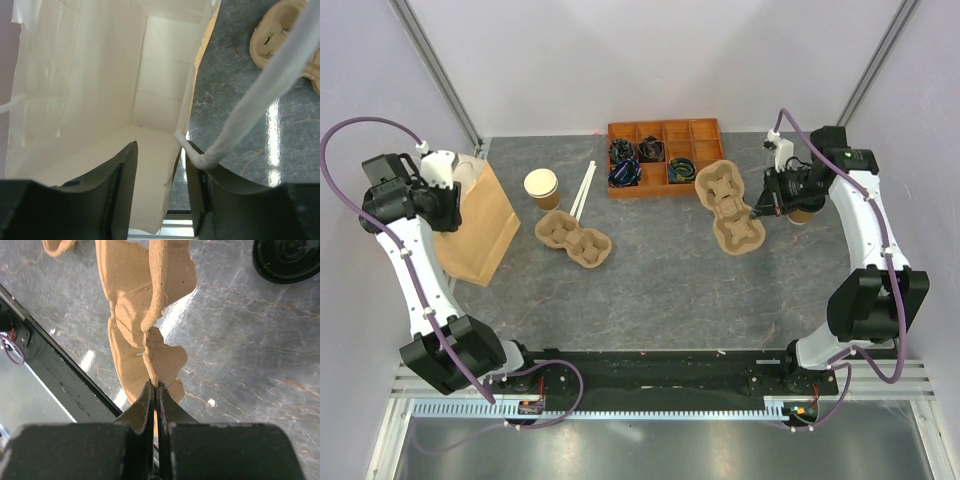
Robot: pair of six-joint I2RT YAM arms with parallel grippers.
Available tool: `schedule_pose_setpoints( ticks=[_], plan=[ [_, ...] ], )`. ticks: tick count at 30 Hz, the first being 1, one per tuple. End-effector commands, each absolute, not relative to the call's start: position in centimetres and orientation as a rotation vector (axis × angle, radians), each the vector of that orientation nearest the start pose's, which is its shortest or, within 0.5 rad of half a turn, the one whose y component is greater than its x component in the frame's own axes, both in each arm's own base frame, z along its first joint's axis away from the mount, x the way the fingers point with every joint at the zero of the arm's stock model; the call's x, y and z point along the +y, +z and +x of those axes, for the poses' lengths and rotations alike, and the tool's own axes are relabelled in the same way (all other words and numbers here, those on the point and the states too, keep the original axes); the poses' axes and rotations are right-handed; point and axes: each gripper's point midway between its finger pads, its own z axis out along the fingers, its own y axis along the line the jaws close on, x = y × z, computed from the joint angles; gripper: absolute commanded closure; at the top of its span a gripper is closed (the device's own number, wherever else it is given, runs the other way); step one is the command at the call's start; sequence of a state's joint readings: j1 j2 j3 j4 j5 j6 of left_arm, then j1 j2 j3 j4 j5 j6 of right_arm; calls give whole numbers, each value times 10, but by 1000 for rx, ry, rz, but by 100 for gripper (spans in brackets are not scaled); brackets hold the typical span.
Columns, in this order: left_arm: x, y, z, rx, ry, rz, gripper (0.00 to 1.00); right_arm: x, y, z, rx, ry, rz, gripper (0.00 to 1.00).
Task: Pack the takeout coffee
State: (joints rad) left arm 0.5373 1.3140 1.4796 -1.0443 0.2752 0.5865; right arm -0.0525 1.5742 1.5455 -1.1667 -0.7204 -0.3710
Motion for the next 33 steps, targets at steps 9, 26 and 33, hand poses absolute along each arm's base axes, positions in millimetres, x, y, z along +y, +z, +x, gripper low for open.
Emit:
schedule_pose_setpoints(
  ticks=[9,26,33],
  plan=[
    [109,356,309,2111,201,426,98,73,225,322,2430,927,-482,100],
    [-171,413,298,1753,-333,1092,98,40,248,332,2367,925,-295,100],
    [-254,374,298,1714,-441,1310,98,17,246,323,2380,902,-238,100]
  ],
)
